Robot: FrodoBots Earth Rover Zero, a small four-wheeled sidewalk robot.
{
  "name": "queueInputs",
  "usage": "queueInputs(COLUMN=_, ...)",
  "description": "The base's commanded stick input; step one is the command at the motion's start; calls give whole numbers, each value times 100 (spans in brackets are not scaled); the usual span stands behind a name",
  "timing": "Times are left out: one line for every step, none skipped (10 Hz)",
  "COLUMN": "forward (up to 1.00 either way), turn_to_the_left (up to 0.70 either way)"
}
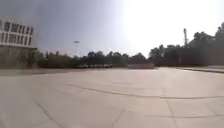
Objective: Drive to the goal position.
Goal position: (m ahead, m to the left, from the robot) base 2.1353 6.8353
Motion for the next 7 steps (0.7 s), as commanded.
queueInputs(forward=70, turn_to_the_left=35)
queueInputs(forward=70, turn_to_the_left=33)
queueInputs(forward=70, turn_to_the_left=21)
queueInputs(forward=70, turn_to_the_left=11)
queueInputs(forward=70, turn_to_the_left=5)
queueInputs(forward=70, turn_to_the_left=4)
queueInputs(forward=70, turn_to_the_left=2)
